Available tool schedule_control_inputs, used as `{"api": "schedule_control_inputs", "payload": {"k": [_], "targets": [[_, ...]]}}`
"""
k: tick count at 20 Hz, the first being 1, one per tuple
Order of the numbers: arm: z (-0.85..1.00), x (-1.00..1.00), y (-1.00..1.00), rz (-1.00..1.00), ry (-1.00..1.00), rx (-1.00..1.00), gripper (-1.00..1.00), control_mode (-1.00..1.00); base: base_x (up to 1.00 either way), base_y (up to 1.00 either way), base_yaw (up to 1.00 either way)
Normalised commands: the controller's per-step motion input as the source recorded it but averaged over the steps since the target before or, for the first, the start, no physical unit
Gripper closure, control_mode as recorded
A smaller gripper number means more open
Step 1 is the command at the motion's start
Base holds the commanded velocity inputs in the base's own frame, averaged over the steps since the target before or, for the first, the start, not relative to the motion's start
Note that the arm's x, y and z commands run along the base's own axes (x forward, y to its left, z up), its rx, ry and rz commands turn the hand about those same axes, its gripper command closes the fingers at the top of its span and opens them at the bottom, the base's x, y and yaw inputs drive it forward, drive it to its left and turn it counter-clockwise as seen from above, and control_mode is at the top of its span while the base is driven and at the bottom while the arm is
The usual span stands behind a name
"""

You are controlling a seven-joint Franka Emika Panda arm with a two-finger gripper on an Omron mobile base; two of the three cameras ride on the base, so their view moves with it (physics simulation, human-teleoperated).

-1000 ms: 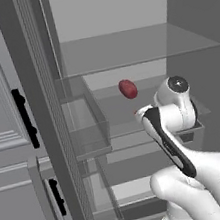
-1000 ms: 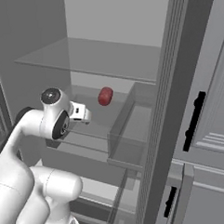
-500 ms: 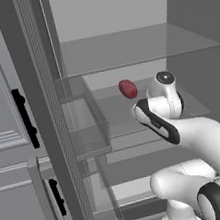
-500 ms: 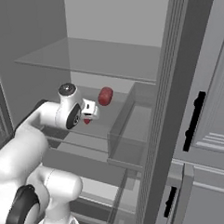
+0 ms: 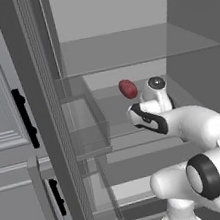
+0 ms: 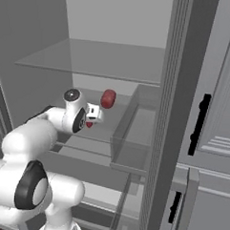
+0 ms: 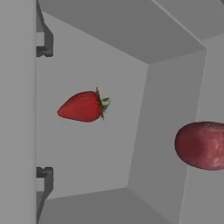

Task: Take the strawberry from the fridge and place it on top of the pancake, located on the dining counter.

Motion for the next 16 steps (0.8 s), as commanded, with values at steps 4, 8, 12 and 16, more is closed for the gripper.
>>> {"api": "schedule_control_inputs", "payload": {"k": [4, 8, 12, 16], "targets": [[-0.05, 0.55, 0.0, 0.0, -0.01, 0.0, -1.0, -1.0, 0.0, 0.0, 0.0], [-0.08, 0.3, 0.0, 0.0, 0.0, 0.0, -1.0, -1.0, 0.0, 0.0, 0.0], [-0.18, 0.01, 0.0, 0.0, 0.02, 0.0, -1.0, -1.0, 0.0, 0.0, 0.0], [-0.19, 0.0, 0.01, 0.0, 0.02, 0.0, -1.0, -1.0, 0.0, 0.0, 0.0]]}}
